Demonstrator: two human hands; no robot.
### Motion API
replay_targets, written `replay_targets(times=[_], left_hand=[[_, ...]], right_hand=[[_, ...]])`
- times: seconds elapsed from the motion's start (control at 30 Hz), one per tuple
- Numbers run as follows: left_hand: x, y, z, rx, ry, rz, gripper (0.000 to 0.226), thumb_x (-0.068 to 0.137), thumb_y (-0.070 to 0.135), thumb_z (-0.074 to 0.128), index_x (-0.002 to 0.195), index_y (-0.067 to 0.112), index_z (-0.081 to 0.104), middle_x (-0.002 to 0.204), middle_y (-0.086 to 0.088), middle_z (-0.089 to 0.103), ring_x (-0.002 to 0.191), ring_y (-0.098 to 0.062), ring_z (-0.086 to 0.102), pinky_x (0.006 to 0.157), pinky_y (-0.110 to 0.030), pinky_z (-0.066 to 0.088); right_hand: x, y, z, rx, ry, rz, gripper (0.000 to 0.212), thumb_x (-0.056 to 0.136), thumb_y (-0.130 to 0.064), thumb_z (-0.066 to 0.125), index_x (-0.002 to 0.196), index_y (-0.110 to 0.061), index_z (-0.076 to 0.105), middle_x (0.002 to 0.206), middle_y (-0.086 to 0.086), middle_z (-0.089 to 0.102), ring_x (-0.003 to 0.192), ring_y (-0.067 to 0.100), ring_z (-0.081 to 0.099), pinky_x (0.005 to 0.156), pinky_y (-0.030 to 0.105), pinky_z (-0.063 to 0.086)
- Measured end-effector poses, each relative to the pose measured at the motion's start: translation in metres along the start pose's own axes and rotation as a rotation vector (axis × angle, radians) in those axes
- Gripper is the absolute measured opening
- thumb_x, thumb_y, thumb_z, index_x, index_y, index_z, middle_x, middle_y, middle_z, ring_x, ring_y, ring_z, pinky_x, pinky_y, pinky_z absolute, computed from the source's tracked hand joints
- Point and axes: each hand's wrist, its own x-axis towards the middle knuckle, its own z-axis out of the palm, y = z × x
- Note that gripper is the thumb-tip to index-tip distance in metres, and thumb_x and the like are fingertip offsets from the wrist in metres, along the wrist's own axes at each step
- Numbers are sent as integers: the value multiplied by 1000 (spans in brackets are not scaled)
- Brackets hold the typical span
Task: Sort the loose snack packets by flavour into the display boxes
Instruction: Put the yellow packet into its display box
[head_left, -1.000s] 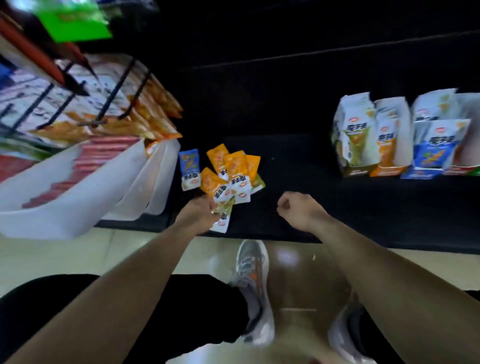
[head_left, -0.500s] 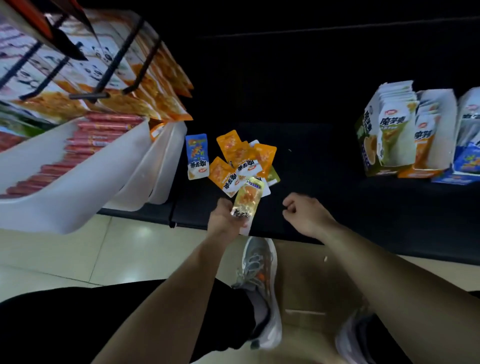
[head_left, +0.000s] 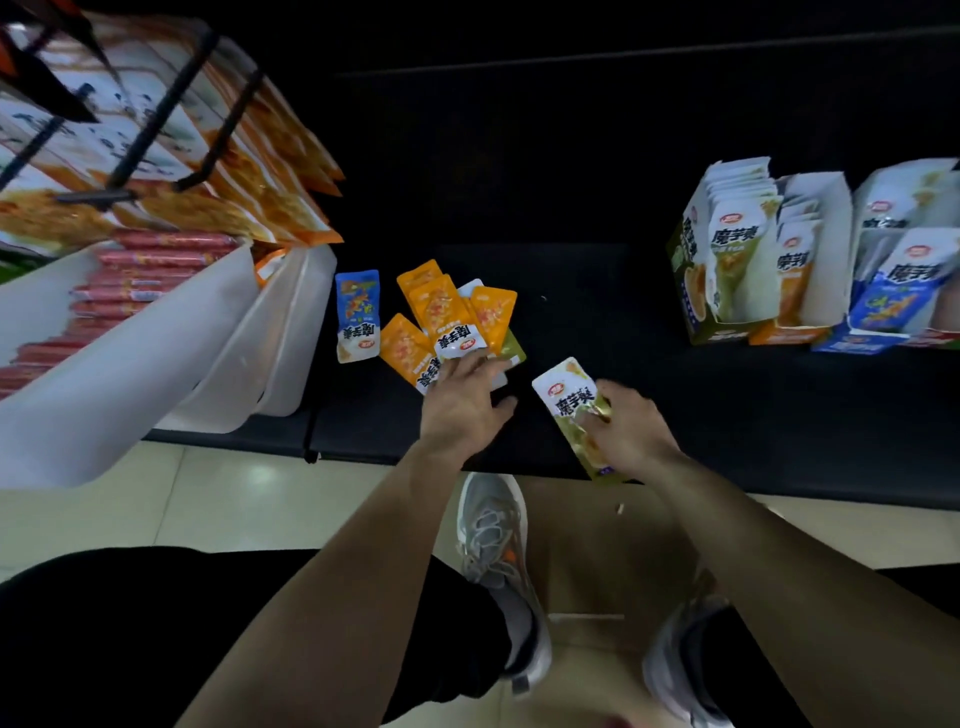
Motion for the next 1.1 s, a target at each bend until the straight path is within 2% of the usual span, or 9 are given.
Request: replay_targets(times=[0.07, 0.17, 0.37, 0.5, 0.6, 0.67, 0.77, 0.9, 1.1], left_hand=[[6, 3, 8, 192, -103, 110, 65, 92, 51, 56, 151, 34, 34, 160, 11, 23, 148, -23, 14, 120, -50, 20], [15, 15, 26, 350, -225, 102, 81, 94, 60, 44, 158, 24, 10, 166, 4, 3, 152, -30, -8, 121, -54, -2], [9, 32, 40, 454, -200, 204, 77, 97, 56, 34, 159, 19, 7, 167, 3, 5, 151, -30, -11, 120, -55, -9], [-6, 54, 53, 241, -235, 467, 60, 95, 39, 46, 153, 27, 32, 160, 11, 29, 151, -21, 9, 124, -48, 6], [-15, 56, 66, -9, -65, 361, 45, 88, 25, 53, 134, 25, 55, 136, 7, 53, 127, -19, 44, 106, -40, 43], [-16, 52, 67, -13, -4, 260, 42, 88, 26, 56, 130, 25, 55, 129, 5, 52, 115, -20, 48, 91, -38, 51], [-11, 53, 62, 62, 5, 137, 47, 89, 37, 58, 134, 25, 47, 126, 1, 46, 111, -25, 50, 82, -38, 52], [2, 62, 59, 234, -42, 62, 68, 87, 61, 59, 142, 26, 39, 137, 1, 37, 122, -27, 40, 96, -41, 45], [15, 82, 67, 152, 3, 77, 67, 77, 46, 79, 128, 14, 49, 128, -4, 51, 118, -28, 50, 93, -40, 48]], right_hand=[[1, 11, -6, 67, 19, 60, 20, 98, -27, 58, 117, -20, 59, 106, -2, 67, 92, 19, 63, 72, 33, 49], [2, 21, -8, 140, 63, 126, 18, 97, -23, 57, 114, -22, 60, 100, -6, 67, 84, 11, 61, 62, 27, 45], [7, 31, -12, 169, 98, 168, 21, 97, -24, 57, 117, -20, 60, 105, -1, 67, 85, 14, 64, 62, 29, 50], [9, 40, -24, 197, 149, 192, 18, 94, -22, 56, 112, -21, 61, 99, 1, 68, 82, 17, 64, 61, 29, 48], [7, 53, -32, 233, 171, 234, 13, 93, -22, 57, 106, -24, 61, 94, 0, 68, 76, 15, 62, 55, 26, 41], [4, 63, -33, 272, 175, 266, 14, 93, -23, 59, 107, -26, 62, 94, -2, 68, 77, 16, 64, 57, 26, 41], [1, 73, -32, 339, 171, 304, 21, 92, -16, 61, 112, -24, 63, 95, -4, 70, 76, 14, 65, 55, 23, 42], [-4, 80, -35, 373, 158, 308, 22, 90, -11, 64, 109, -23, 64, 96, -4, 71, 76, 12, 67, 56, 24, 44], [-11, 97, -45, 380, 176, 328, 22, 88, -14, 67, 108, -23, 67, 93, -8, 73, 75, 9, 70, 58, 23, 47]])
